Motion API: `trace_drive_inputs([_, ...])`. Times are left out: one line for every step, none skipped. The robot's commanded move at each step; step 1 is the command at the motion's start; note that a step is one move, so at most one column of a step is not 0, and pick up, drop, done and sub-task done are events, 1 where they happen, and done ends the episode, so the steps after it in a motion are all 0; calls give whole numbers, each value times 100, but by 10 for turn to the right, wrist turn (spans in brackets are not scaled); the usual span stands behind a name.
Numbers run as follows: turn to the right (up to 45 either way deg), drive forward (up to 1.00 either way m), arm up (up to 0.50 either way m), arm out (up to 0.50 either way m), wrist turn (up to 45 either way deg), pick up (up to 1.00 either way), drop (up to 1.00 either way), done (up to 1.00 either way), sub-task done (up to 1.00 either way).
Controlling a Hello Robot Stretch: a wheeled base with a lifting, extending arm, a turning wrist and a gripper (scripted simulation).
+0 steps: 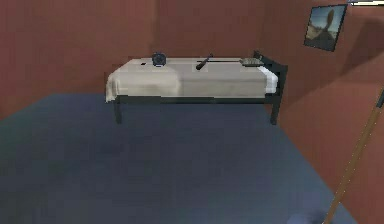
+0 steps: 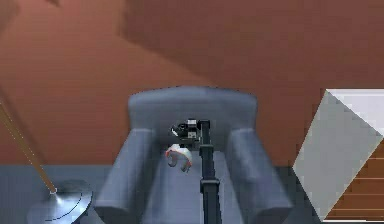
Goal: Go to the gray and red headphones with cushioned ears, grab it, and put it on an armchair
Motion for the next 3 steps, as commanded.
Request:
trace_drive_inputs([0,0,10,0,0,0,0,0,0])
trace_drive_inputs([0,0,0,-8,0,0,0,0,0])
trace_drive_inputs([0,0,0,0,0,0,0,100,0])
